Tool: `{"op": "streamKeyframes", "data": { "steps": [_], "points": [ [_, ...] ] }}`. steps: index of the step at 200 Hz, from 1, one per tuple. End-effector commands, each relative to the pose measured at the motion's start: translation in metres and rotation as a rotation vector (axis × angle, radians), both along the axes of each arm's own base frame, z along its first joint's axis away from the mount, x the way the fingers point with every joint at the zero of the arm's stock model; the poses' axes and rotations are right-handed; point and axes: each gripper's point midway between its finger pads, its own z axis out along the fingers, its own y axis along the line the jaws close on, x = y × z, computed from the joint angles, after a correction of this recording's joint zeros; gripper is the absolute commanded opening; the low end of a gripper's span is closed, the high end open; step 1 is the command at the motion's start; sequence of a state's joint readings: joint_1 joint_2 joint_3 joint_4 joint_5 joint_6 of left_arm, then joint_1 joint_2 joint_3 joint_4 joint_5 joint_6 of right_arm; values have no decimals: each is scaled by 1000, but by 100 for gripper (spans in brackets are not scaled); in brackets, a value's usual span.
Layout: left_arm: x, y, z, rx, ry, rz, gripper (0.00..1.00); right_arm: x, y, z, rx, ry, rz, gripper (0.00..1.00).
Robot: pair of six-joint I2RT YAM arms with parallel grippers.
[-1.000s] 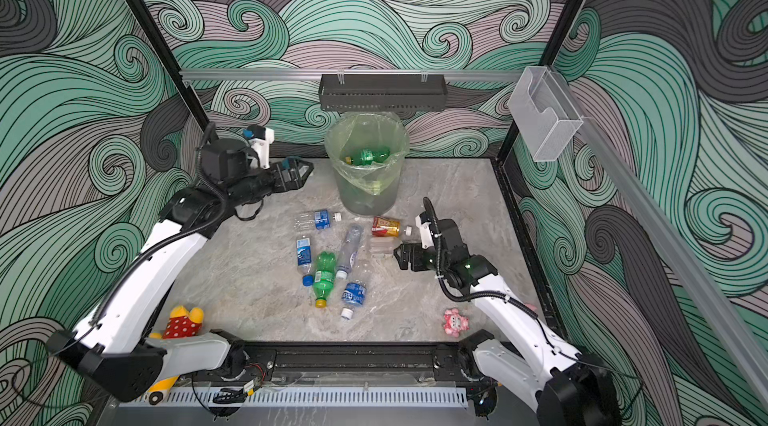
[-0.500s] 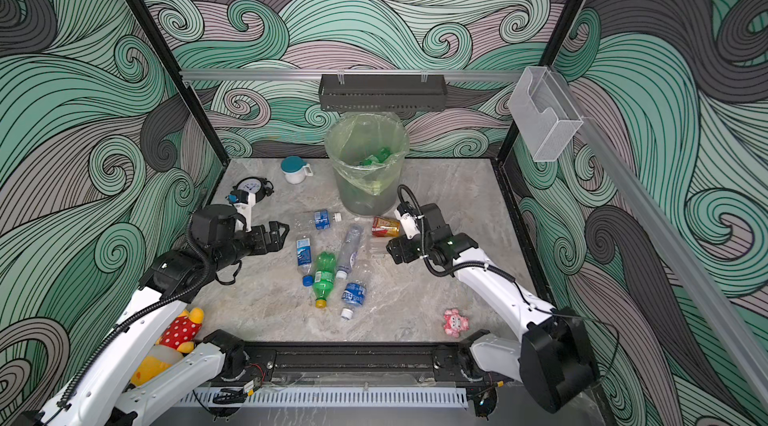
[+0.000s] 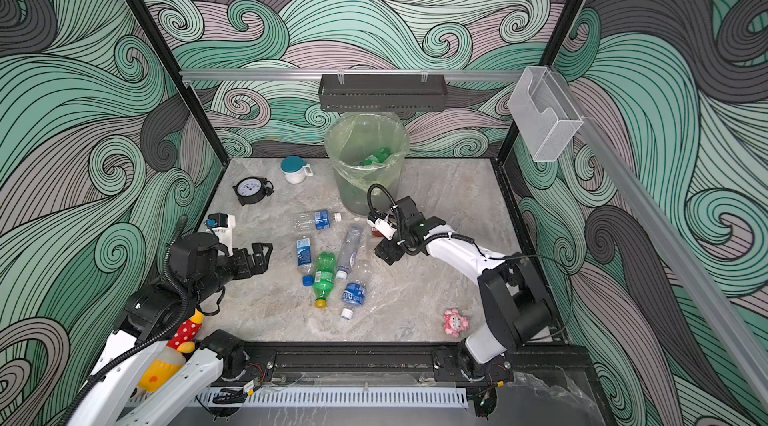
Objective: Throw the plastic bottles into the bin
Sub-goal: 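Withdraw the left gripper while the right gripper moves toward the clear square bottle, then grasp the clear square bottle with green label using the right gripper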
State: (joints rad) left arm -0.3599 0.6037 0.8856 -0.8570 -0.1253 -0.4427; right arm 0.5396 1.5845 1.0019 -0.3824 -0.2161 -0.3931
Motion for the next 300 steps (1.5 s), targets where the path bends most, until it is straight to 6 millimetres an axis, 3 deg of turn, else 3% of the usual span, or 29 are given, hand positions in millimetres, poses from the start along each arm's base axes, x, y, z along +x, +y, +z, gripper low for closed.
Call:
{"op": "streamKeyframes", "data": {
  "steps": [1, 48, 131, 185, 223, 258, 300],
  "points": [
    [-6, 10, -6, 21, 25, 43, 98, 8, 5, -4, -28, -12, 54, 84],
    [-7, 12, -11, 38, 37, 46, 98, 7, 1, -16, -72, 36, 34, 78],
    [-4, 11, -15, 47, 50, 46, 98, -18, 8, -38, -113, 132, 28, 74],
    [-4, 12, -16, 49, 56, 47, 98, -6, 6, -46, -167, 128, -30, 79],
    [-6, 13, -18, 45, 55, 52, 98, -7, 9, -52, -178, 178, -65, 69],
    [-8, 16, -21, 57, 55, 64, 98, -10, 7, -45, -152, 179, -115, 56],
    [-6, 18, -26, 63, 62, 78, 98, -18, 9, -15, -43, 148, -167, 47]
  ]
}}
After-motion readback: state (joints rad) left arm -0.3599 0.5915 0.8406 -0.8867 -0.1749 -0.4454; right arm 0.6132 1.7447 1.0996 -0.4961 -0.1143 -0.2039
